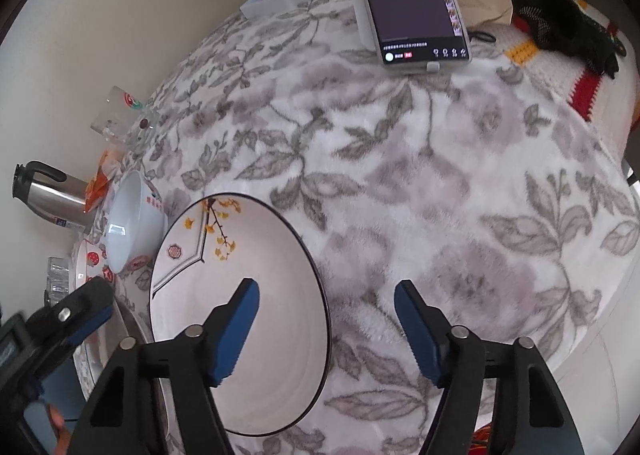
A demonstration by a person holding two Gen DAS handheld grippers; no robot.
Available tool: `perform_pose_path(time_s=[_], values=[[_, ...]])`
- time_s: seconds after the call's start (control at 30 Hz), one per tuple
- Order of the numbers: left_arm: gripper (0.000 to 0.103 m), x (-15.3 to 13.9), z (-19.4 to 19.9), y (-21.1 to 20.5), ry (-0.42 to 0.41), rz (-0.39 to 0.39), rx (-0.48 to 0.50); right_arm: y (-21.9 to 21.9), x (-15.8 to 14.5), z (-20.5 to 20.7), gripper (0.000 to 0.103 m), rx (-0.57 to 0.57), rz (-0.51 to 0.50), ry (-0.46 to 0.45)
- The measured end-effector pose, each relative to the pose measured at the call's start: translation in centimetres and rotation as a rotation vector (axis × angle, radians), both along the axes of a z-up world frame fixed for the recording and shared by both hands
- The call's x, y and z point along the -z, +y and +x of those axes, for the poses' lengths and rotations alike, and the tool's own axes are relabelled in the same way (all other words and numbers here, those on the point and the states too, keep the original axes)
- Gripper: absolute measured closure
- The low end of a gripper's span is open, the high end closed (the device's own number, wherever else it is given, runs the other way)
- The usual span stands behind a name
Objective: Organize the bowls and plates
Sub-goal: 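Move both grippers over to the white yellow-blossom plate, then close both grippers on the rim of the white yellow-blossom plate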
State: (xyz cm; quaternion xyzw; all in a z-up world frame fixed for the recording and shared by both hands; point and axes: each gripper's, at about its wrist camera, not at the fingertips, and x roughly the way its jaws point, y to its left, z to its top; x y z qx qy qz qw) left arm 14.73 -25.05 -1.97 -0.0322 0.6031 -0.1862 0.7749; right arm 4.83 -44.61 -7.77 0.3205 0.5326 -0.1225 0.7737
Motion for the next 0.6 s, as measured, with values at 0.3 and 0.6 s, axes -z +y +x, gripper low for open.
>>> perform_pose_path(time_s=[0.3,0.6], values=[[0.052,2.9,2.7,0.0,0.057,0.050,0.039,0.5,1.1,-0.1,0.050,-0.001,0.037,0.052],[0.067,4.3,3.5,0.0,0.084,0.067,0.026,0.4,1.3,-0.4,0.069,0.012,0.050,0.061]])
